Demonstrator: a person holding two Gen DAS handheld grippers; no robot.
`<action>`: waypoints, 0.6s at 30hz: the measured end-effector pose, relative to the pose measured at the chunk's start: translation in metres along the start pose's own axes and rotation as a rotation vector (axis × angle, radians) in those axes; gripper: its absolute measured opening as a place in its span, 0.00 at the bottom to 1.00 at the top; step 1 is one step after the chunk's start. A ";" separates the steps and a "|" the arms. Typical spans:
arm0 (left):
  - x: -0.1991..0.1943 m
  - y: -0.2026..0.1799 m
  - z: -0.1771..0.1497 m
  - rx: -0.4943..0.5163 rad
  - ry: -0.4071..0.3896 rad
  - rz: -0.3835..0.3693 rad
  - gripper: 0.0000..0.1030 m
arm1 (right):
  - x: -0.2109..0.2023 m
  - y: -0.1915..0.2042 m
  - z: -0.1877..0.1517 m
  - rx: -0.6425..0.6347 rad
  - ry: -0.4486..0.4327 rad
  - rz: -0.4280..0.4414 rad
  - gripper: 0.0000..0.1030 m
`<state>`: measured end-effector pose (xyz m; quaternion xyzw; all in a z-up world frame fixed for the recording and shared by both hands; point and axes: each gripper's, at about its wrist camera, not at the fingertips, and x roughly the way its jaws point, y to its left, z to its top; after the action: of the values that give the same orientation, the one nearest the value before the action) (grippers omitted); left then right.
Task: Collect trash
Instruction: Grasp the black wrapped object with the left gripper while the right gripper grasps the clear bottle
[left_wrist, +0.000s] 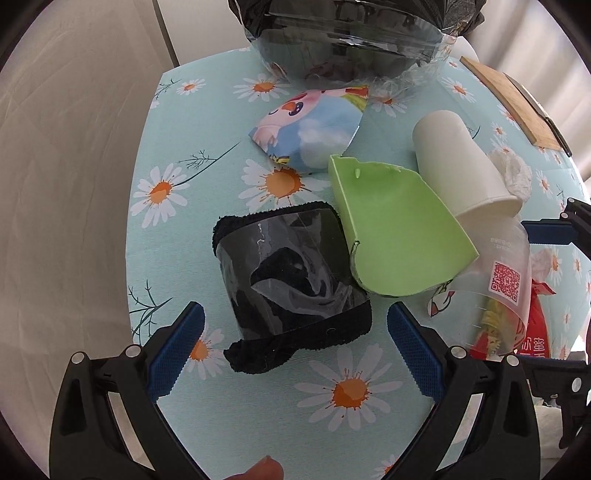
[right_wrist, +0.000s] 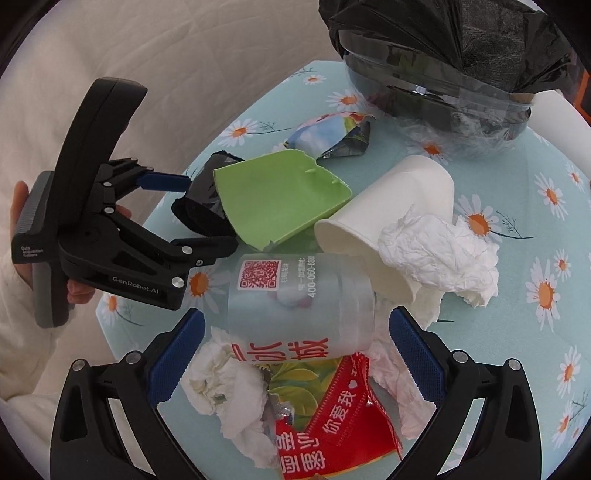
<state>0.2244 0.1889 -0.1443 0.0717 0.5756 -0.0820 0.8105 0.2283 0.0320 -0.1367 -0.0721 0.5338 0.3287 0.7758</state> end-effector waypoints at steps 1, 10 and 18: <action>0.004 0.001 0.002 0.003 0.010 -0.001 0.94 | 0.002 0.000 0.001 0.004 0.006 0.002 0.92; 0.003 0.014 0.003 -0.002 0.054 -0.058 0.62 | 0.000 0.006 0.001 -0.004 0.028 0.024 0.65; -0.029 0.017 -0.021 0.004 0.022 0.010 0.62 | -0.030 0.006 -0.001 -0.030 -0.049 0.032 0.65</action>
<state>0.1992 0.2114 -0.1233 0.0771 0.5838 -0.0783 0.8044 0.2175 0.0233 -0.1089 -0.0671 0.5106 0.3505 0.7823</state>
